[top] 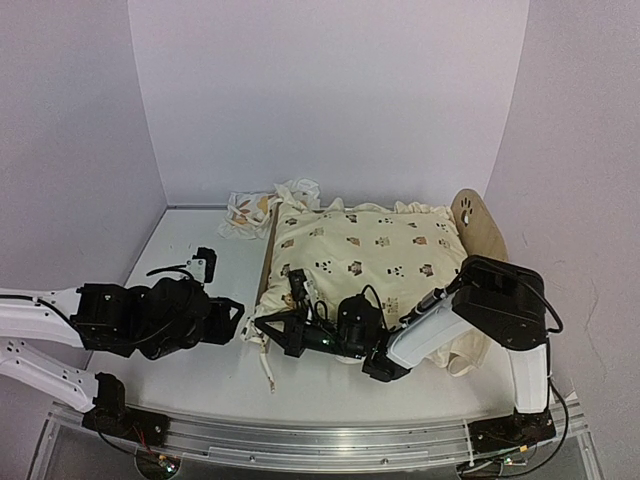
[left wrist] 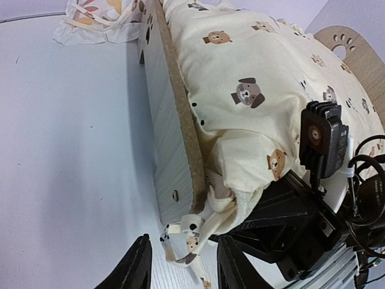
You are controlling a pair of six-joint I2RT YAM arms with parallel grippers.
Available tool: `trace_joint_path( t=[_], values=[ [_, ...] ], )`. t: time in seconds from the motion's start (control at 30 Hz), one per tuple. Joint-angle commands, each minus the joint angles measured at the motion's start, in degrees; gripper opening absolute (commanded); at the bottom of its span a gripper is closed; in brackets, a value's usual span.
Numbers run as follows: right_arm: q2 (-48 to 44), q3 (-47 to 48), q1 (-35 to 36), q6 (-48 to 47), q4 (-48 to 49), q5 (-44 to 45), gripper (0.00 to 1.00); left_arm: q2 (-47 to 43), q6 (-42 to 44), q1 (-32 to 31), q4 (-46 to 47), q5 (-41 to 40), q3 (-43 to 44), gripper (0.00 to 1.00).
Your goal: Set up the pet bed
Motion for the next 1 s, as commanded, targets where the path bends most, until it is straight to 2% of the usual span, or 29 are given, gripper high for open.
trace_joint_path(
  t=[0.0, 0.2, 0.37, 0.5, 0.67, 0.97],
  values=[
    [2.70, 1.97, -0.39, 0.73, 0.92, 0.54, 0.00, 0.05, -1.39, 2.17, -4.11, -2.57, 0.31, 0.38],
    [3.27, 1.68, -0.34, -0.20, 0.37, 2.69, 0.00, 4.13, 6.29, 10.54, -1.79, 6.12, -0.17, 0.39],
    [4.02, 2.60, -0.37, -0.40, -0.25, 3.31, 0.00, 4.85, 13.36, 12.96, 5.73, 10.04, -1.71, 0.41],
    [4.10, 3.01, -0.33, -0.57, -0.79, 3.36, 0.00, 4.94, 18.90, 13.76, 10.00, 14.75, -3.30, 0.47],
    [3.46, 2.89, -0.35, -0.71, -0.92, 3.66, 0.00, 5.61, 19.80, 13.84, 8.36, 15.39, -3.02, 0.50],
    [3.40, 3.24, -0.36, -0.65, -1.24, 3.72, 0.00, 5.00, 17.42, 13.86, 2.72, 13.95, -2.55, 0.45]
  ],
)
